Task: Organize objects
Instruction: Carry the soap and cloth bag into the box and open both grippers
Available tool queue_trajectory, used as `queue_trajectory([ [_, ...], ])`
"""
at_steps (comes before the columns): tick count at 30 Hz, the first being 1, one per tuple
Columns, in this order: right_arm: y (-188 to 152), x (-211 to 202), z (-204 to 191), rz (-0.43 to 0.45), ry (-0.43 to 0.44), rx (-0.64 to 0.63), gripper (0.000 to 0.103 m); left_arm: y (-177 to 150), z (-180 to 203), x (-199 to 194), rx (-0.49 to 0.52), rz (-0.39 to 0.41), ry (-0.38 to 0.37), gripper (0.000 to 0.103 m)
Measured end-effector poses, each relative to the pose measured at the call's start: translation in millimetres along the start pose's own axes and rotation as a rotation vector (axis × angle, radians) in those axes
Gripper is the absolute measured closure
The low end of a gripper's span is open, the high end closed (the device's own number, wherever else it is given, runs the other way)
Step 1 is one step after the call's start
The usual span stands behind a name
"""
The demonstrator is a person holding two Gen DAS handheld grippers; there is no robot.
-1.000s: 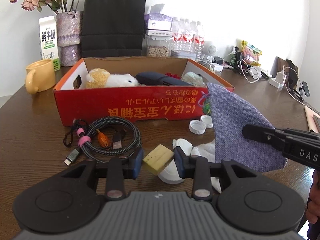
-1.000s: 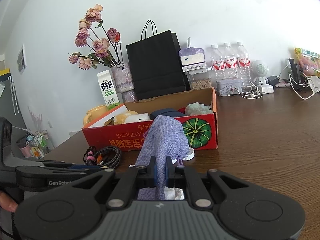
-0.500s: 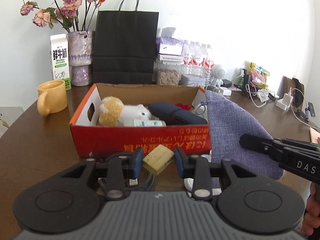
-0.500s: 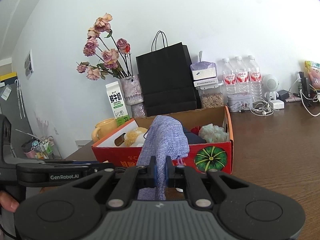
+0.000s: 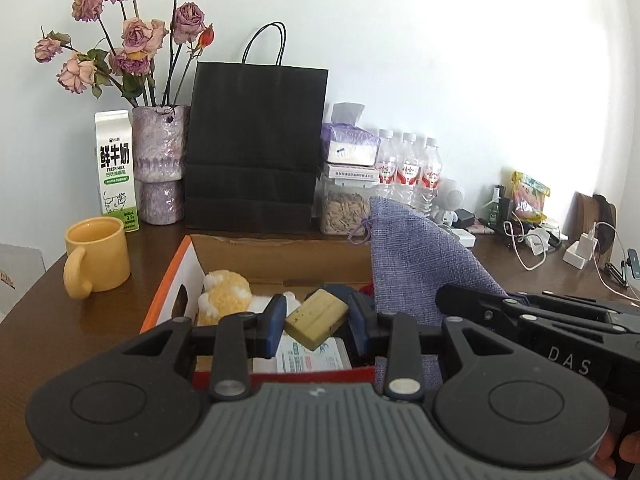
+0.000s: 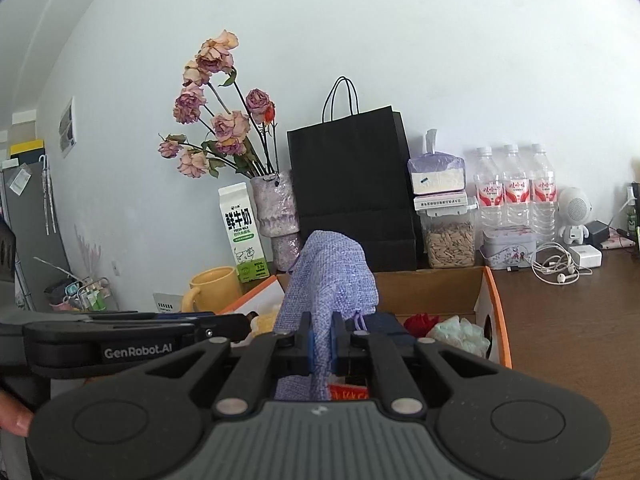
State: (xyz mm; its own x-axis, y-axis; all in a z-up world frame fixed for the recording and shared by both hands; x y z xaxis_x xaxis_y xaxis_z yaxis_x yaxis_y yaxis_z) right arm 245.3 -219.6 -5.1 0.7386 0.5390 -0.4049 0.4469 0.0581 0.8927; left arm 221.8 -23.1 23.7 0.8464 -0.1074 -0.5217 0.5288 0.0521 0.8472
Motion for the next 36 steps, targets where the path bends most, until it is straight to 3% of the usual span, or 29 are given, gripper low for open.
queue_trajectory([
  [13,43.1,63.8,19.1,-0.023,0.017,0.018,0.096,39.1,-12.3,50.4,-0.027,0.031,0.037,0.068],
  [20,38.9,93.4,40.0,-0.057,0.013,0.062,0.096,44.9,-26.8,82.1,-0.046,-0.003,0.03,0.068],
  [28,24.4,112.4,50.8,-0.125,-0.049,0.038,0.093,38.4,-34.7,99.0,-0.021,-0.036,0.046,0.068],
  [29,23.0,112.3,50.6,-0.127,-0.068,0.025,0.089,37.1,-35.3,99.4,-0.014,-0.039,0.053,0.061],
  [31,20.4,111.3,51.5,-0.13,-0.109,0.006,0.082,35.3,-37.4,99.0,-0.009,-0.035,0.063,0.036],
  [32,19.9,110.5,52.7,-0.132,-0.129,0.003,0.067,34.5,-38.3,97.8,-0.007,-0.028,0.072,0.015],
  [33,19.3,110.1,53.7,-0.133,-0.147,0.001,0.043,33.8,-38.8,96.4,-0.003,-0.017,0.088,0.0],
  [34,18.7,109.0,54.6,-0.128,-0.165,-0.002,0.03,33.4,-38.7,94.2,0.001,0.0,0.104,0.0],
  [35,17.9,107.5,54.2,-0.121,-0.178,-0.011,0.01,33.1,-38.8,92.7,0.005,0.01,0.113,0.0],
  [36,17.5,106.4,53.4,-0.116,-0.187,-0.021,0.004,33.4,-39.2,92.1,0.008,0.009,0.111,0.0],
])
Point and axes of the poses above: each gripper's, at about its wrist camera, not at the fingertips, and x roughly the way its jaws point, z to its right, y to its top, the point moved 1 cm from there along x, roughly the way its jaws point, and after that the axes turned 9 degrees about -z, right-handed, at the moved point
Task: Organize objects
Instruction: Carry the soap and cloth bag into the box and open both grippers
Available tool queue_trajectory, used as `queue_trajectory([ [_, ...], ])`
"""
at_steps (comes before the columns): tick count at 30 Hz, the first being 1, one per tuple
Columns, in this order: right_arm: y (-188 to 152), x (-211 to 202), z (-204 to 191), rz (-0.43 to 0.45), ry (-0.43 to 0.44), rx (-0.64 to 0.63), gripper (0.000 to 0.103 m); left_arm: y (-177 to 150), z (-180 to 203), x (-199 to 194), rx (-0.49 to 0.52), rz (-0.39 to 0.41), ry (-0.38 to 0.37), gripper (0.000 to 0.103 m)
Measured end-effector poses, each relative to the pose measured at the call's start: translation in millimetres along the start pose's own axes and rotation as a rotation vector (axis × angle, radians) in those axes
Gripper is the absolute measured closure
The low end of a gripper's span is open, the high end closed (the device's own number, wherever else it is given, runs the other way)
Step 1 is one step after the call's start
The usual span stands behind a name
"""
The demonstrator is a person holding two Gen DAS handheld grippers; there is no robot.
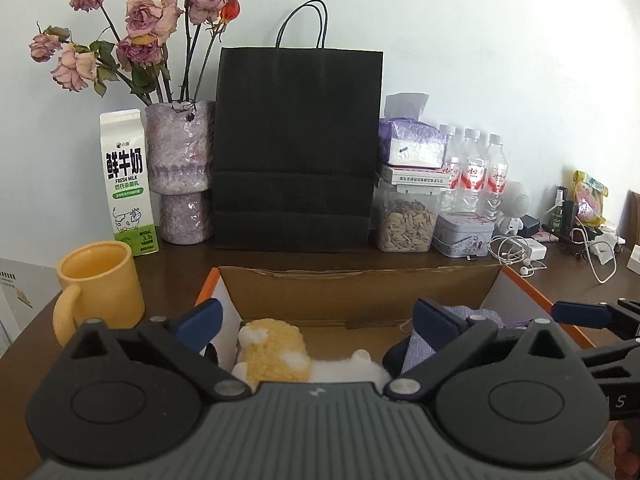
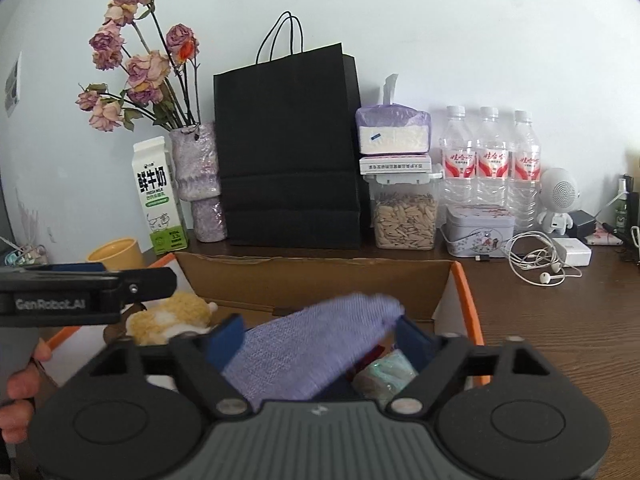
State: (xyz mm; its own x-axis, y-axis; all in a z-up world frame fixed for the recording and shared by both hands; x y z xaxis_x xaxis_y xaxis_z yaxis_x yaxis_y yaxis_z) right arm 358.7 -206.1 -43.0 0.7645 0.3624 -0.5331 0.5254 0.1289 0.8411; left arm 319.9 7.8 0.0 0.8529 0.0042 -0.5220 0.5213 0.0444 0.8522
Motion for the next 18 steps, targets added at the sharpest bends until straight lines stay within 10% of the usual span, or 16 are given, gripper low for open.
queue_trajectory([
  [18,-2.8,-13.2,-7.6,0.01,-0.028,-0.032,0.0,2.3,1.3,-10.9,-0.007,0.016,-0.002,0.0],
])
Point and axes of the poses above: each gripper's, at about its wrist camera, not at the fingertips, and x roughly the way its jaws point, z to its right, y to its top, the point moved 1 cm from there along x, roughly the way its jaws point, and after that the axes turned 9 degrees about -z, right-handed, at the moved point
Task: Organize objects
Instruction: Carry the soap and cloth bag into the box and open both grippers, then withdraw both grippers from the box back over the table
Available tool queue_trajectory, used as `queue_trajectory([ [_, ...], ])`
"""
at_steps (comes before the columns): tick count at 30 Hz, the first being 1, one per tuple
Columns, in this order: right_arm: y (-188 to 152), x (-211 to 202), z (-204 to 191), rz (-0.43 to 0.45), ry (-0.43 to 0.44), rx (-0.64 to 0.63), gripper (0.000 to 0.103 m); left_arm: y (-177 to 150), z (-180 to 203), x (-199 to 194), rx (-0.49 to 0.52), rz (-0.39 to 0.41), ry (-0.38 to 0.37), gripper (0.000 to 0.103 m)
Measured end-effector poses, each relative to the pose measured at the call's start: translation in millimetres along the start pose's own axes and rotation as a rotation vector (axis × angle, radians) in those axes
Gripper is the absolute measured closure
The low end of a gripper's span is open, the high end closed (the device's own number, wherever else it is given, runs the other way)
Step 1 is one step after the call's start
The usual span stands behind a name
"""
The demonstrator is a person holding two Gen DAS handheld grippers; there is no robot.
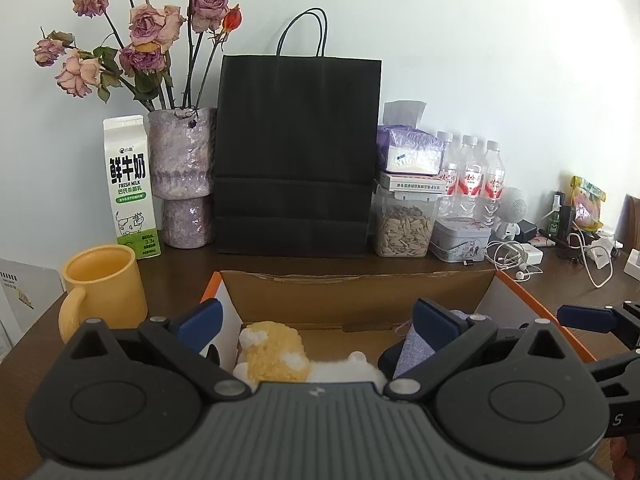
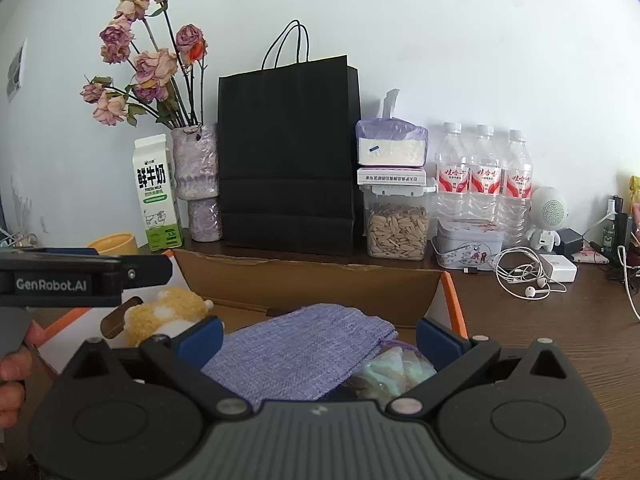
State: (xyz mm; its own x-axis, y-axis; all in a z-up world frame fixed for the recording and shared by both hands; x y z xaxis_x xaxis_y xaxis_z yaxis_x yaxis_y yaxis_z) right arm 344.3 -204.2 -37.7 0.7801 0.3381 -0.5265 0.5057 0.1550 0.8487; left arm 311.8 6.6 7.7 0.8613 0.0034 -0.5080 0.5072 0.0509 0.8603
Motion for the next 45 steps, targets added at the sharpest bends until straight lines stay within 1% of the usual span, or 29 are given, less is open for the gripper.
queue_trajectory([
  [7,-2.2,-9.9,-2.7,0.012,-0.014,-0.011,0.0,-1.4,2.9,-13.2,0.001,0.015,-0.001,0.0],
  [13,-4.7,-22.8,-8.4,0.018,-0.019,-0.028,0.0,-4.0,3.4,-36.9,0.002,0.047,-0.001,0.0],
  [19,-12.2,-43.9,-17.0,0.017,-0.027,-0.059,0.0,-9.6,0.1,-57.4,0.001,0.045,0.009,0.0],
  [26,-24.4,-70.0,-21.0,0.008,-0.022,-0.062,0.0,-19.1,-2.4,-85.7,0.001,0.047,0.015,0.0],
  [38,-56.7,-102.9,-32.7,-0.045,-0.018,-0.053,0.0,-47.8,-6.0,-122.3,0.005,0.01,0.028,0.0],
  [45,-78.5,-116.3,-37.4,-0.091,-0.017,-0.054,0.0,-68.0,-9.7,-135.2,0.008,-0.025,0.035,0.0],
])
Point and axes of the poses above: each gripper's, at about its wrist camera, not at the fingertips, and x roughly the way its jaws point, z to its right, y to its top, the point moved 1 cm from there along x, roughly the way its jaws point, and after that the axes turned 9 degrees about -z, right-handed, at the moved point
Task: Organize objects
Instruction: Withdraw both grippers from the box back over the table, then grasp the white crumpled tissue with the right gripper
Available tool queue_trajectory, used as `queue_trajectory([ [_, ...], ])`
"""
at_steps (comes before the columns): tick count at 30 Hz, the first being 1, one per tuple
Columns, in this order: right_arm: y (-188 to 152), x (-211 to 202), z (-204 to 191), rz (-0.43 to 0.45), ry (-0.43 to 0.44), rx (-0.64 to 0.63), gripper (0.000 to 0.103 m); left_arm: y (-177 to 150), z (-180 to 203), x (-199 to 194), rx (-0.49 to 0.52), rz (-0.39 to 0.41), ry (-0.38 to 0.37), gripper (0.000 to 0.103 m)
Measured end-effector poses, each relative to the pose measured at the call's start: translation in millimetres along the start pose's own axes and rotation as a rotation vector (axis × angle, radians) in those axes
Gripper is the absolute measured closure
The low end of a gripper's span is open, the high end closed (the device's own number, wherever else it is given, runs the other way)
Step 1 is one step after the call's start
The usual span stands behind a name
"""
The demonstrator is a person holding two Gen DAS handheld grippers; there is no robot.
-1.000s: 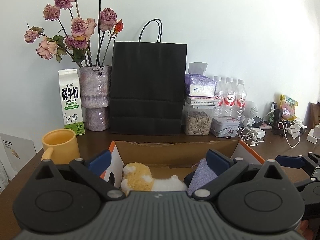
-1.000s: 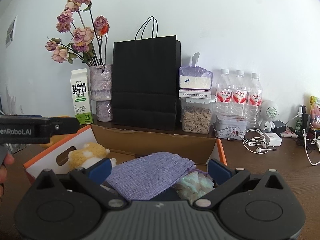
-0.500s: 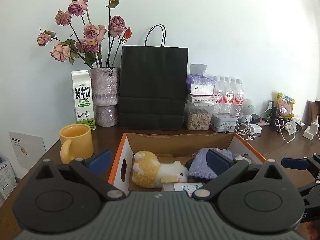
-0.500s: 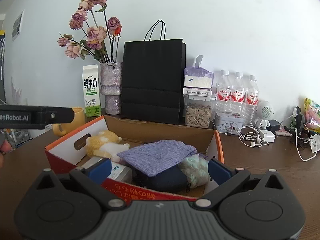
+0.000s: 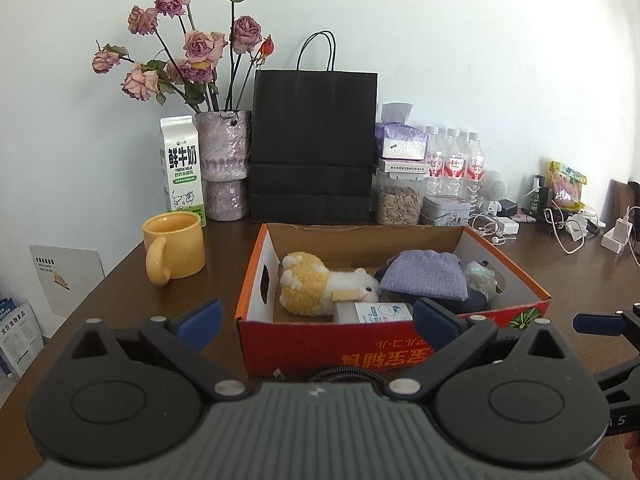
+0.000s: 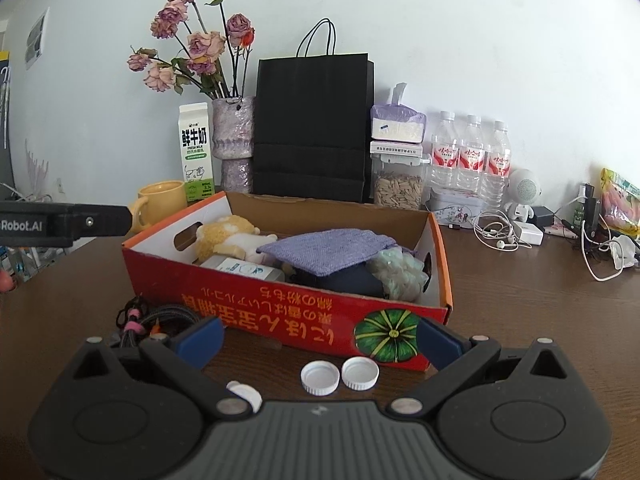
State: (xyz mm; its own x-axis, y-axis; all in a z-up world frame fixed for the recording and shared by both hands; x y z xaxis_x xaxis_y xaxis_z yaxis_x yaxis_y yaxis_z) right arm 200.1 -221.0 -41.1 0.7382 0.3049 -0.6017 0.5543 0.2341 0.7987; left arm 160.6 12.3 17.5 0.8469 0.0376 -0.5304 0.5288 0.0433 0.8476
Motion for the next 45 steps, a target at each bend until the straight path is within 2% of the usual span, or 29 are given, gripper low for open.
queue_trajectory([
  [11,-39.9,-2.6,-4.9,-0.127,0.024,-0.018,0.0,-38.3,-1.1,-7.4,0.022,-0.088,-0.009,0.0],
  [23,-58.1,11.2,-6.3,-0.252,0.051,-0.004,0.0,-67.0,3.1,-4.0,0.031,-0.173,-0.028,0.0],
  [41,-58.3,13.7,-8.5,-0.254,0.078,-0.042,0.0,-74.6,8.5,3.7,0.036,-0.213,-0.034,0.0],
  [43,-59.2,11.8,-9.0,-0.241,0.083,-0.047,0.004,-74.9,8.9,4.1,0.036,-0.215,-0.033,0.0],
  [45,-59.3,9.3,-9.5,-0.233,0.091,-0.056,0.014,-75.0,9.1,4.4,0.036,-0.217,-0.032,0.0],
])
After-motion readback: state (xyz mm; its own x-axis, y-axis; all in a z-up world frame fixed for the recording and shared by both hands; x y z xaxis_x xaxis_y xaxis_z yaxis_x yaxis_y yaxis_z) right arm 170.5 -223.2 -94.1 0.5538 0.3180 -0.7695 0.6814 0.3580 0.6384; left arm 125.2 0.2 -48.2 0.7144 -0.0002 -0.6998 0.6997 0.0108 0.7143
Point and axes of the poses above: each gripper's, at about its wrist camera, not at the fingertips, and x roughly the way its jaws point, z to its right, y to its top, the point moved 1 cm from there along x, roughly the way its jaws point, and after that the axes turned 9 degrees about -z, right-handed, at the moved point
